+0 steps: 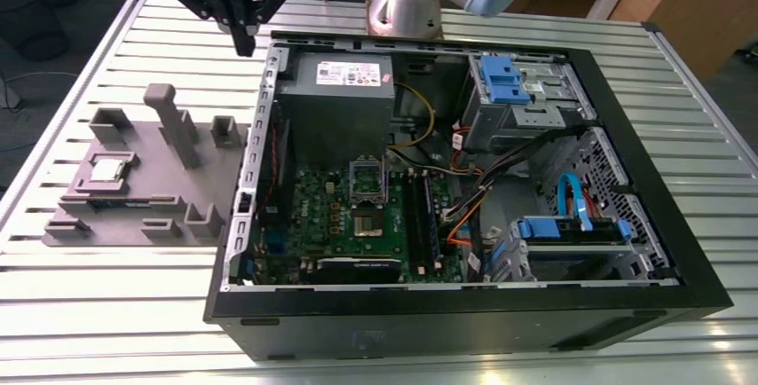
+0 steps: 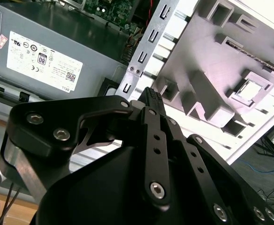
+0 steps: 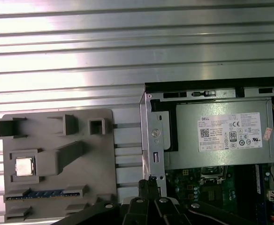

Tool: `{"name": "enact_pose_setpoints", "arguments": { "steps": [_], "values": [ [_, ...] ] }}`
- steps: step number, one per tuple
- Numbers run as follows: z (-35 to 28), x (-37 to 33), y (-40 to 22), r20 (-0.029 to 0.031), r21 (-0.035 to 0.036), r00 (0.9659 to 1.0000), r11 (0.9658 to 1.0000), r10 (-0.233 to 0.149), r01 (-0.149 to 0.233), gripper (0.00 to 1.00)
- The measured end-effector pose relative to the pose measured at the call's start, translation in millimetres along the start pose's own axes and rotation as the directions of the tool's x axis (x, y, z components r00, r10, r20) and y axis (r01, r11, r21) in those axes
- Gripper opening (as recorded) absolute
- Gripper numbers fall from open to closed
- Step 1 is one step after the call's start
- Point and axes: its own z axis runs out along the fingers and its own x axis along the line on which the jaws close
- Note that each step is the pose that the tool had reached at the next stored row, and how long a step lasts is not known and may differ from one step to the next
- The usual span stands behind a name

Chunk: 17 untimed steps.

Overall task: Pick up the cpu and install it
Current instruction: 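Reach for the cpu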

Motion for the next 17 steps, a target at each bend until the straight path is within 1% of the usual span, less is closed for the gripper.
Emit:
{"name": "enact_pose_setpoints", "arguments": {
  "steps": [6,17],
  "values": [
    [-0.1,2.6,-0.2,0.0000,0.0000,1.0000,1.0000,0.000,0.000,0.10],
    [-0.1,5.0,-0.4,0.0000,0.0000,1.0000,1.0000,0.000,0.000,0.10]
  ]
}}
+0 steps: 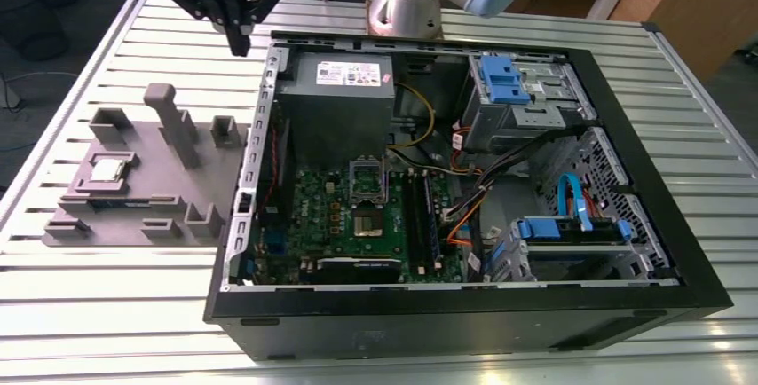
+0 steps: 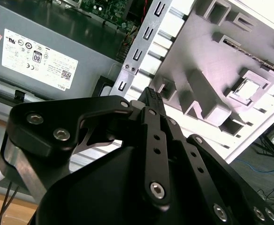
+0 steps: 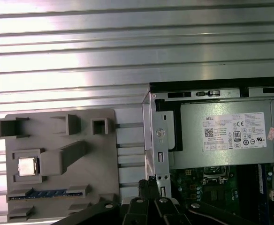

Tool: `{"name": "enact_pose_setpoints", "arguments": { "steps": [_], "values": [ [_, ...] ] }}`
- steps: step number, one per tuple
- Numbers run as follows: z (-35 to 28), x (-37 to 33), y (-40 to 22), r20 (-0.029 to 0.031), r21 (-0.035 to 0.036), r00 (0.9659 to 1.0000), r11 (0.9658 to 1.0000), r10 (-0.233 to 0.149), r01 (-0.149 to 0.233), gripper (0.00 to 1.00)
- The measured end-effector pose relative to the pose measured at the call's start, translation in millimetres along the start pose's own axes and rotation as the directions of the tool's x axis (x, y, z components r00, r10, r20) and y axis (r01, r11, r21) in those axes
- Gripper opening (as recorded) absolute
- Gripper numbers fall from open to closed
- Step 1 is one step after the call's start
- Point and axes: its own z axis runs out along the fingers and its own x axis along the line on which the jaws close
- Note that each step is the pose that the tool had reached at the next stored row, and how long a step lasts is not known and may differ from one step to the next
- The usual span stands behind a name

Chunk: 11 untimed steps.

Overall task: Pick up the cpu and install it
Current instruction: 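Reach for the cpu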

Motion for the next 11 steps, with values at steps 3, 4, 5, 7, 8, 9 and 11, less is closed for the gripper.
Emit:
{"name": "enact_pose_setpoints", "arguments": {
  "steps": [3,4,5,7,8,9,11],
  "values": [
    [0.0,0.7,-0.1,0.0000,0.0000,1.0000,1.0000,0.000,0.000,0.10],
    [0.0,0.9,-0.1,0.0000,0.0001,1.0000,1.0000,0.000,0.000,0.10],
    [0.0,1.1,-0.1,0.0000,0.0001,1.0000,1.0000,0.000,0.000,0.10],
    [0.0,1.4,-0.1,0.0000,0.0000,1.0000,1.0000,0.000,0.000,0.10],
    [0.0,1.5,-0.1,0.0000,0.0000,1.0000,1.0000,0.000,0.000,0.10],
    [0.0,1.7,-0.1,0.0000,0.0001,1.0000,1.0000,0.000,0.000,0.10],
    [0.1,2.0,-0.2,0.0000,0.0000,1.0000,1.0000,0.000,0.000,0.10]
  ]
}}
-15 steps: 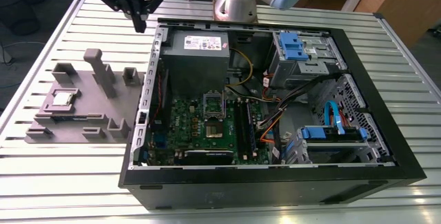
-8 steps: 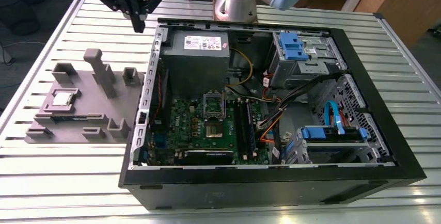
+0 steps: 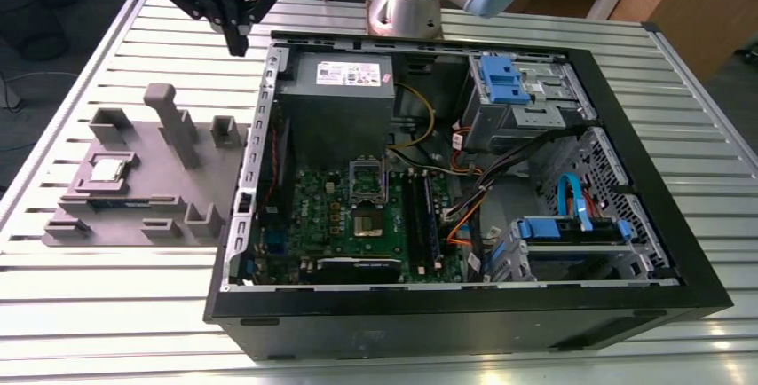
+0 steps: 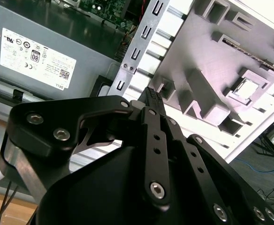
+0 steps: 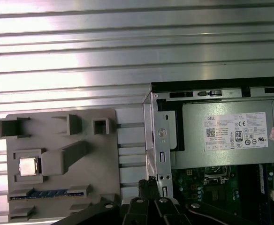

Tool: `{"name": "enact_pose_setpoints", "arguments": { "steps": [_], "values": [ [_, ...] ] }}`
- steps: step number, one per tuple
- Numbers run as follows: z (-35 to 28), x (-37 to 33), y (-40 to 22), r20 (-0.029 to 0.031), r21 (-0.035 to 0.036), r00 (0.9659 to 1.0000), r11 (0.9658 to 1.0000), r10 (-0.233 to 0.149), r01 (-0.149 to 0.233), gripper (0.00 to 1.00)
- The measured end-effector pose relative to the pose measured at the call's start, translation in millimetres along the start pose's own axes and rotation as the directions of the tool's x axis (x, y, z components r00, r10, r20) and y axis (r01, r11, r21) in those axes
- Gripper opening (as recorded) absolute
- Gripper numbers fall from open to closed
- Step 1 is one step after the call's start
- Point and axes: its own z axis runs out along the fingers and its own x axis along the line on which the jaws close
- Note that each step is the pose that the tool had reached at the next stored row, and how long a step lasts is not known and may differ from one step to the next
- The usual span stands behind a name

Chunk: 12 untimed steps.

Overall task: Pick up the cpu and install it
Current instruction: 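Reach for the cpu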

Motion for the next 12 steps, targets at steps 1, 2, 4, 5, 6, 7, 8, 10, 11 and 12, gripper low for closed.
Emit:
{"name": "enact_pose_setpoints", "arguments": {
  "steps": [1,2,4,5,6,7,8,10,11,12],
  "values": [
    [0.0,0.1,0.0,0.0001,0.0000,1.0000,1.0000,0.000,0.000,0.10],
    [0.0,0.3,0.0,0.0000,0.0000,1.0000,1.0000,0.000,0.000,0.10],
    [0.0,0.6,-0.1,0.0000,0.0000,1.0000,1.0000,0.000,0.000,0.10],
    [0.1,0.8,-0.1,0.0000,0.0000,1.0000,1.0000,0.000,0.000,0.10],
    [0.1,1.0,-0.1,0.0000,0.0000,1.0000,1.0000,0.000,0.000,0.10],
    [0.1,1.1,-0.1,0.0000,0.0000,1.0000,1.0000,0.000,0.000,0.10],
    [0.1,1.3,-0.1,0.0000,0.0000,1.0000,1.0000,0.000,0.000,0.10],
    [0.1,1.6,-0.1,0.0000,0.0000,1.0000,1.0000,0.000,0.000,0.10],
    [0.1,1.7,-0.1,0.0000,0.0000,1.0000,1.0000,0.000,0.000,0.10],
    [0.1,1.9,-0.1,0.0000,0.0000,1.0000,1.0000,0.000,0.000,0.10]
  ]
}}
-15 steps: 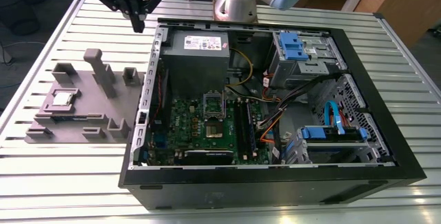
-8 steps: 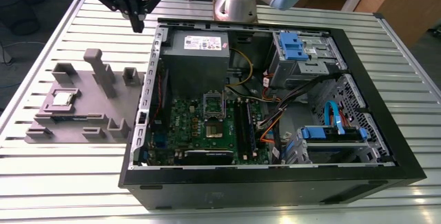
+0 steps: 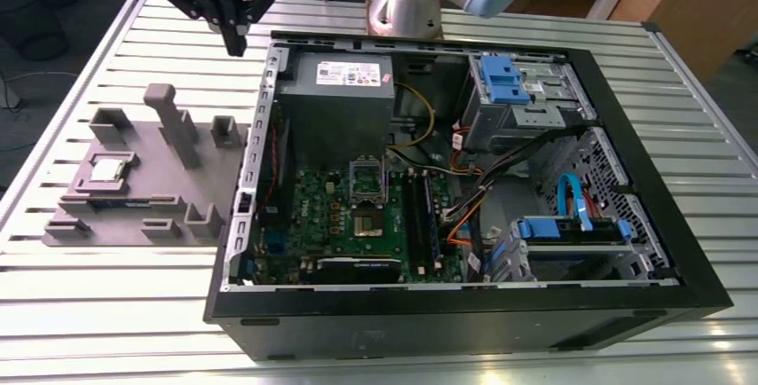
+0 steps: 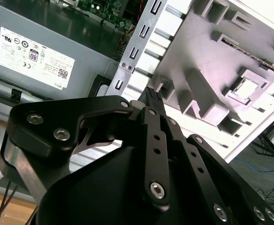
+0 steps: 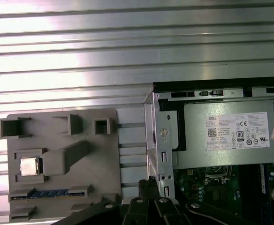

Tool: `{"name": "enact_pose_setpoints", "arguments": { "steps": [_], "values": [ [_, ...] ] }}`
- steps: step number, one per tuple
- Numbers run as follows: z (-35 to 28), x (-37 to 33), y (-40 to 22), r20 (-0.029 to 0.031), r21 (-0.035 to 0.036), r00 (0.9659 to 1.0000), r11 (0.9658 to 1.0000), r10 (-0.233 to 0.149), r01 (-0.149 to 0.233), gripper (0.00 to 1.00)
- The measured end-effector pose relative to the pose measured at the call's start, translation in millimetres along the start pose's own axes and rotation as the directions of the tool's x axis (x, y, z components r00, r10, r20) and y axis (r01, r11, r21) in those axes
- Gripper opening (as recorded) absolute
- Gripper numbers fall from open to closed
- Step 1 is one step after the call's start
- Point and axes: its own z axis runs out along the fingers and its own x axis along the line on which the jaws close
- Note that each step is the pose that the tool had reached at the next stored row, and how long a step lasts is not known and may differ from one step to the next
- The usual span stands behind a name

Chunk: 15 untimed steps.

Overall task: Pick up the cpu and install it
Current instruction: 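Reach for the cpu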

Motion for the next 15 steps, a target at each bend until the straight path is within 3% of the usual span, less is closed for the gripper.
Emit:
{"name": "enact_pose_setpoints", "arguments": {
  "steps": [15],
  "values": [
    [0.1,4.4,-0.3,0.0000,0.0000,1.0000,1.0000,0.000,0.000,0.10]
  ]
}}
